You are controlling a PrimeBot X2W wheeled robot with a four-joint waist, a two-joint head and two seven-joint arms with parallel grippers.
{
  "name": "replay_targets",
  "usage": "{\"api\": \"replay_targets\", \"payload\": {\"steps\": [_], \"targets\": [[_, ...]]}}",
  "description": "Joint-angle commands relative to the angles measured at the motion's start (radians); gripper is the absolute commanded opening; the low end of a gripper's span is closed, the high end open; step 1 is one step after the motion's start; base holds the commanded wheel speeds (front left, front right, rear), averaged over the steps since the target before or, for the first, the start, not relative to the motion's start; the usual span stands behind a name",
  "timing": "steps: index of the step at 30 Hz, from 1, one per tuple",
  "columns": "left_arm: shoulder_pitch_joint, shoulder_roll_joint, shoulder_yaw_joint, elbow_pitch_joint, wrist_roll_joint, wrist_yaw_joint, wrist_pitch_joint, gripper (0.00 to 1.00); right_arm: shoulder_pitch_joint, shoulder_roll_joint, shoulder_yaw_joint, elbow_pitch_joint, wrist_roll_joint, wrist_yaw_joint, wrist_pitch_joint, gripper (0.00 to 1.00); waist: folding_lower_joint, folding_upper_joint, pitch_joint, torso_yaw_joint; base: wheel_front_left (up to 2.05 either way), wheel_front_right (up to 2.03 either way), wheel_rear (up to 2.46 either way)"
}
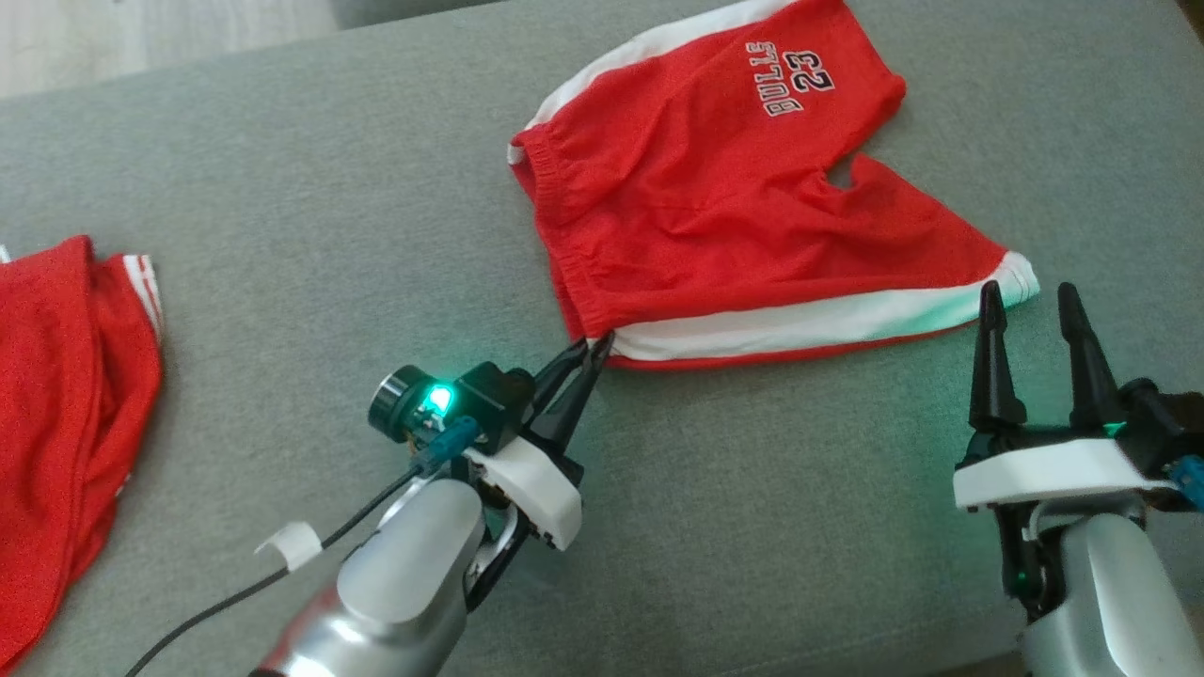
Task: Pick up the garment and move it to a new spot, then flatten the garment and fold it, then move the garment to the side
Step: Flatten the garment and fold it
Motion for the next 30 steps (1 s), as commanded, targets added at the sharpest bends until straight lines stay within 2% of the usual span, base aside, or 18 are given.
{"api": "replay_targets", "payload": {"steps": [1, 9, 15, 30], "targets": [[-0.023, 0.016, 0.033, -0.023, -0.007, 0.011, -0.012, 0.0, -0.019, -0.004, 0.022, -0.022, -0.012, 0.007, -0.011, 1.0, 0.0, 0.0, -0.008, 0.009, 0.0, 0.0, 0.0], [0.018, 0.045, 0.073, -0.047, -0.025, 0.039, -0.039, 0.0, -0.004, -0.004, 0.036, 0.085, -0.069, 0.007, -0.01, 1.0, 0.0, 0.0, -0.034, 0.05, 0.0, 0.0, 0.0], [0.04, 0.057, 0.09, -0.068, -0.032, 0.051, -0.044, 0.0, -0.024, -0.004, -0.019, 0.188, -0.133, 0.007, 0.006, 1.0, 0.0, 0.0, -0.039, 0.065, 0.0, 0.0, 0.0], [0.048, 0.063, 0.087, -0.081, -0.033, 0.056, -0.047, 0.0, -0.083, -0.004, -0.046, 0.305, -0.153, 0.007, -0.002, 1.0, 0.0, 0.0, -0.042, 0.066, 0.0, 0.0, 0.0]]}}
